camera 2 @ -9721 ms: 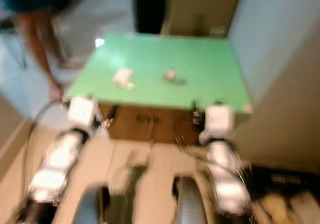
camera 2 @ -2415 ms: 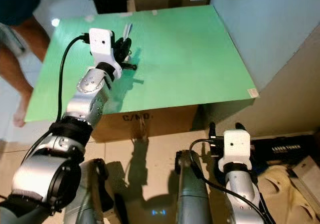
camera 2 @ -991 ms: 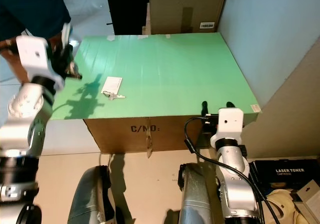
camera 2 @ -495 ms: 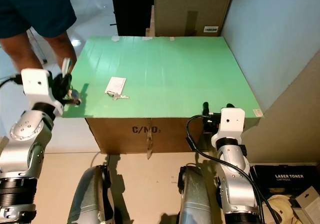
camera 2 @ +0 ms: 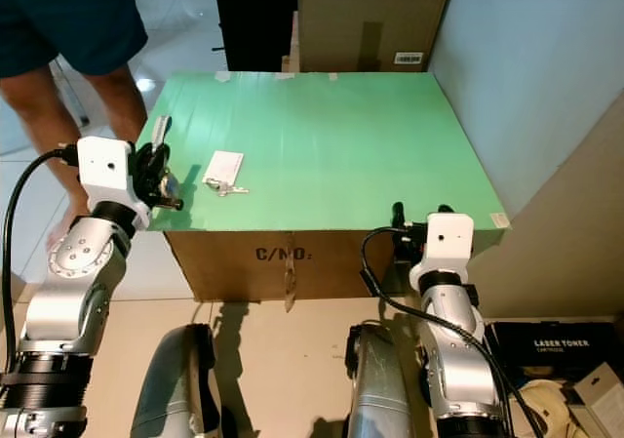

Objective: Hang keys on a hook

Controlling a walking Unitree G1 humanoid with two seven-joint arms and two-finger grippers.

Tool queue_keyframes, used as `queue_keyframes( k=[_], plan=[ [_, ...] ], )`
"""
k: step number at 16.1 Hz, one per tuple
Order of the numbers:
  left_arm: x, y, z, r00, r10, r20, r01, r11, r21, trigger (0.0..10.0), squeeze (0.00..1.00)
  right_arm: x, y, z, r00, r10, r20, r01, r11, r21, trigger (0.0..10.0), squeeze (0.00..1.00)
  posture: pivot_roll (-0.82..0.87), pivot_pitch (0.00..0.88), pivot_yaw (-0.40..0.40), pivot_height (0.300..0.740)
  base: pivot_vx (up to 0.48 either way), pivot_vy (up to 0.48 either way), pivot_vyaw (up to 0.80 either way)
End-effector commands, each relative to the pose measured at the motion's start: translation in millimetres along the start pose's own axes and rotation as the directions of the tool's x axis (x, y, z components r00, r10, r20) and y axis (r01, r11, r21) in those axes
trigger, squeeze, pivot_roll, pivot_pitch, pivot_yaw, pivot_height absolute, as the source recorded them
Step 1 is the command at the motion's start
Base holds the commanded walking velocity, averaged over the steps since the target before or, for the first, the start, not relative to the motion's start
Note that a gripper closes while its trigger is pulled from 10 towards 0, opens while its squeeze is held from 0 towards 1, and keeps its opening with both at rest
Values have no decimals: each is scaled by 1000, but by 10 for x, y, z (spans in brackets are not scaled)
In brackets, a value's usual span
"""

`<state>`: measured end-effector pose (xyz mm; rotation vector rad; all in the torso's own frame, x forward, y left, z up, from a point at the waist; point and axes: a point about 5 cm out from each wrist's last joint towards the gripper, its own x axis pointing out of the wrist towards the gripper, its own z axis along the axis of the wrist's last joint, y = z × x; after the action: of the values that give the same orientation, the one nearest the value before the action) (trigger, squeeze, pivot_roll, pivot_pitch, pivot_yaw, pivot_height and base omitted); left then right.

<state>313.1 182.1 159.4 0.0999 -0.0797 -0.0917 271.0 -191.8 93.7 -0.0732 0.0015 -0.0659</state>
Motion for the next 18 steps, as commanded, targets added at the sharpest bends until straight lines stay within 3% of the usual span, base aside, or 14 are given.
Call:
queue_keyframes(
  k=[1, 4, 14, 18],
  plan=[
    [-1, -40, 65, 1000, -8, 30, 8, 1000, -1, 0, 0, 4, -21, 7, 1000, -2, 10, 2, 1000, -12, 10000, 0, -112, 54, -7, 543, 461, 0, 0],
    [5, -68, 81, 999, -12, 35, 12, 1000, -13, 0, 0, -6, -32, -14, 1000, -2, 5, 2, 1000, -24, 10000, 0, -116, 57, -7, 543, 460, 0, 0],
    [-2, -115, 67, 999, -30, 32, 30, 999, -11, 0, 0, -30, -15, -36, 1000, 13, -4, -13, 998, -54, 10000, 0, -122, 66, -8, 622, 0, 0, 0],
    [-19, -108, -48, 1000, -15, -5, 15, 1000, -7, 0, 0, -26, -21, -26, 1000, 5, 1, -5, 999, -43, 10000, 0, -123, 66, -6, 652, 0, 0, 0]
  ],
)
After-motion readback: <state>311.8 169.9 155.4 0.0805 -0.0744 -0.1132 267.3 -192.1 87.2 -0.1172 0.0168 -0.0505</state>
